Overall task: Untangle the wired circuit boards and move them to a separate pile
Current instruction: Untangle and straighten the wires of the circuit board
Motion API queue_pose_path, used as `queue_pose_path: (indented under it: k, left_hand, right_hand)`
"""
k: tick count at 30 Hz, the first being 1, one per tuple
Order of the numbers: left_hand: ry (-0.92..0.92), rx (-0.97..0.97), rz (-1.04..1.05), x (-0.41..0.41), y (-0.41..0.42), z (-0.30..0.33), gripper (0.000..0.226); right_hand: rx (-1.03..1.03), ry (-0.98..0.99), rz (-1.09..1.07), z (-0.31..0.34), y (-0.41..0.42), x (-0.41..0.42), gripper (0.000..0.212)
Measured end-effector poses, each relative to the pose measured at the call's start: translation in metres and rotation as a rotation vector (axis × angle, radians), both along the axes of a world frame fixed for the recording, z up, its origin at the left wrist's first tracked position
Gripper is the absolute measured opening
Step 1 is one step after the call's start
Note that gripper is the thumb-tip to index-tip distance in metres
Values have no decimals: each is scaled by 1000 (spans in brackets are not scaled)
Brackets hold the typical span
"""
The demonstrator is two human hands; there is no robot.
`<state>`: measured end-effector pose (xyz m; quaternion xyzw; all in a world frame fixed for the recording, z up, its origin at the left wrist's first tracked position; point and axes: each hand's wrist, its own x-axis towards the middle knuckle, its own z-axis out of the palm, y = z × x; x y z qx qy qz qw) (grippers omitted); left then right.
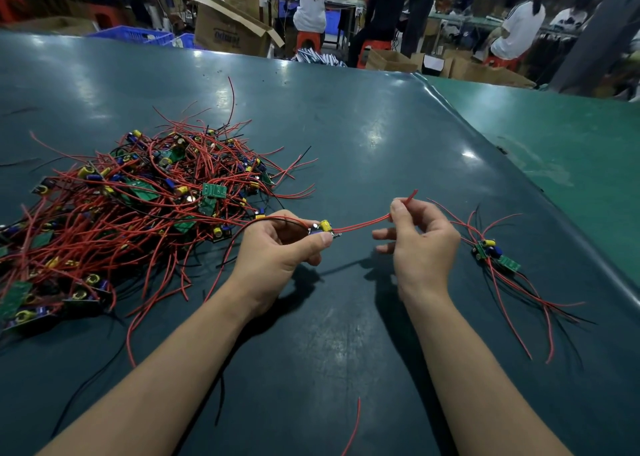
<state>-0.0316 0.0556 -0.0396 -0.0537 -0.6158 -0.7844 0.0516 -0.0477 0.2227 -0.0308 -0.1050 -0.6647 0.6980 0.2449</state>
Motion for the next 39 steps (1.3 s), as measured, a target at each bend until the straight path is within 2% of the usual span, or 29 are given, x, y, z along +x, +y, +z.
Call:
queue_pose_path:
  k: [3, 5, 7, 9, 12, 17, 20, 25, 27, 29, 32, 33, 36, 39]
  left_hand:
    - [-9, 0, 12, 0, 1, 0, 18]
    - [-10, 11, 5, 0, 1, 1, 19]
    - [-2, 27, -13, 0, 2, 1, 18]
    - [-4, 58, -34, 1, 2, 2, 15]
    - [-4, 71, -68, 2, 1, 3, 14]
    - [1, 66, -52, 2, 0, 3, 12]
    - [2, 61, -46, 1, 0, 2, 11]
    - [14, 8, -38, 0, 1, 0, 24]
    - [20, 6, -30, 0, 1, 0, 20]
    - [24, 35, 3, -1, 1, 0, 15]
    - [28, 46, 45, -1, 3, -1, 18]
    - [30, 27, 42, 0, 3, -1, 19]
    - [27, -20, 8, 1, 3, -1, 18]
    - [23, -52, -29, 2, 3, 0, 18]
  right_hand:
    - [-533, -157, 170, 8, 7, -3, 8]
    - [-812, -232, 296, 12, 13, -2, 13]
    - [-975, -216, 427, 14, 16, -1, 10]
    - [-1021, -172, 566, 15, 15, 3, 12]
    - [-947, -159, 597, 16, 14, 3, 13]
    - [-782, -188, 280, 11, 12, -5, 13]
    - [-724, -148, 216, 7, 10, -7, 16]
    - [-400, -68, 31, 0, 8, -9, 15]
    - [-360, -66, 4, -1, 6, -8, 11]
    - [-393, -149, 84, -1, 4, -8, 5]
    - [-311, -332, 364, 1, 2, -4, 35]
    - [-259, -359, 482, 1, -1, -1, 38]
    - [-203, -315, 654, -2, -7, 6, 18]
    - [-245, -284, 652, -1, -6, 6, 21]
